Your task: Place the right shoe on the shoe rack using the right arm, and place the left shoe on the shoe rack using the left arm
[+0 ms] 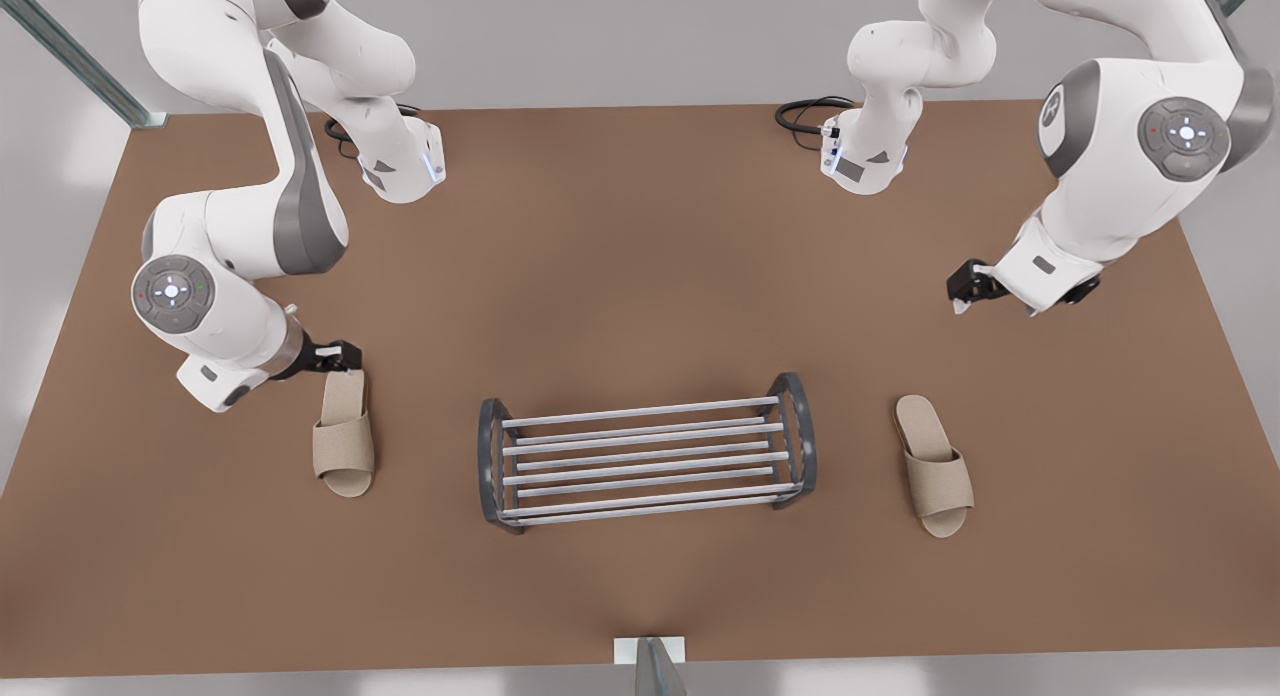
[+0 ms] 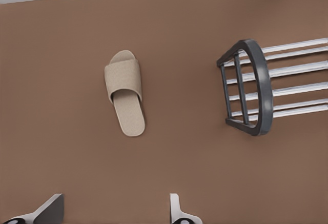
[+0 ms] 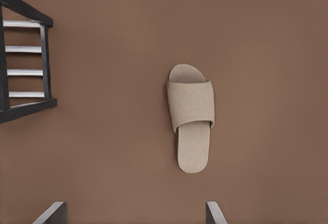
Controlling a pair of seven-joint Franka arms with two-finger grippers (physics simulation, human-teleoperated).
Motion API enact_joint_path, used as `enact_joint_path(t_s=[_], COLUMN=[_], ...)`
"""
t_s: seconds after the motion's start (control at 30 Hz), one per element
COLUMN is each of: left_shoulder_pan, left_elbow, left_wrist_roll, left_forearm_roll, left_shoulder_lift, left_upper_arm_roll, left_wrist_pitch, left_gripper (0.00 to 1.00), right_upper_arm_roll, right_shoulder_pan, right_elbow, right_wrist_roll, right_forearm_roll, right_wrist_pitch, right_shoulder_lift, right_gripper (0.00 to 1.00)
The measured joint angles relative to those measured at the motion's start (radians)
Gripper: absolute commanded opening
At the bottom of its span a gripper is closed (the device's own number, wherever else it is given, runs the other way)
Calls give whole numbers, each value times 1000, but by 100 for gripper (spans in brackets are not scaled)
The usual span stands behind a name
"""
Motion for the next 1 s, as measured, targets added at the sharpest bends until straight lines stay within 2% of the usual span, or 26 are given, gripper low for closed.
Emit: enact_joint_path(t_s=[0.13,0.2,0.3,0.37,0.43,0.5,0.67,0.83,1.0], left_shoulder_pan=[-45,-209,-555,-661,-681,-684,-675,-673,-669], left_elbow=[6,9,9,-7,-116,-307,-669,-767,-832], left_wrist_roll=[-12,-18,-26,-31,-40,-64,-200,-594,-1128], left_forearm_roll=[67,174,352,489,607,680,770,837,1158], left_shoulder_lift=[35,81,183,265,295,261,146,176,199], left_upper_arm_roll=[2,3,0,0,0,4,95,194,360], left_wrist_pitch=[-10,-76,-206,-283,-334,-333,-144,179,454], left_gripper=[100,100,100,100,100,100,100,100,100], right_upper_arm_roll=[-4,-1,1,2,5,20,35,36,36], right_shoulder_pan=[-91,-147,-223,-252,-282,-311,-321,-338,-351], right_elbow=[-28,-140,-277,-448,-611,-705,-734,-717,-711], right_wrist_roll=[-1,-5,-30,-60,-98,-135,-226,-302,-362], right_forearm_roll=[3,4,5,6,9,11,14,14,11], right_wrist_pitch=[19,65,162,282,437,595,885,1056,1150], right_shoulder_lift=[97,103,82,12,-39,-58,-4,74,104], right_gripper=[100,100,100,100,100,100,100,100,100])
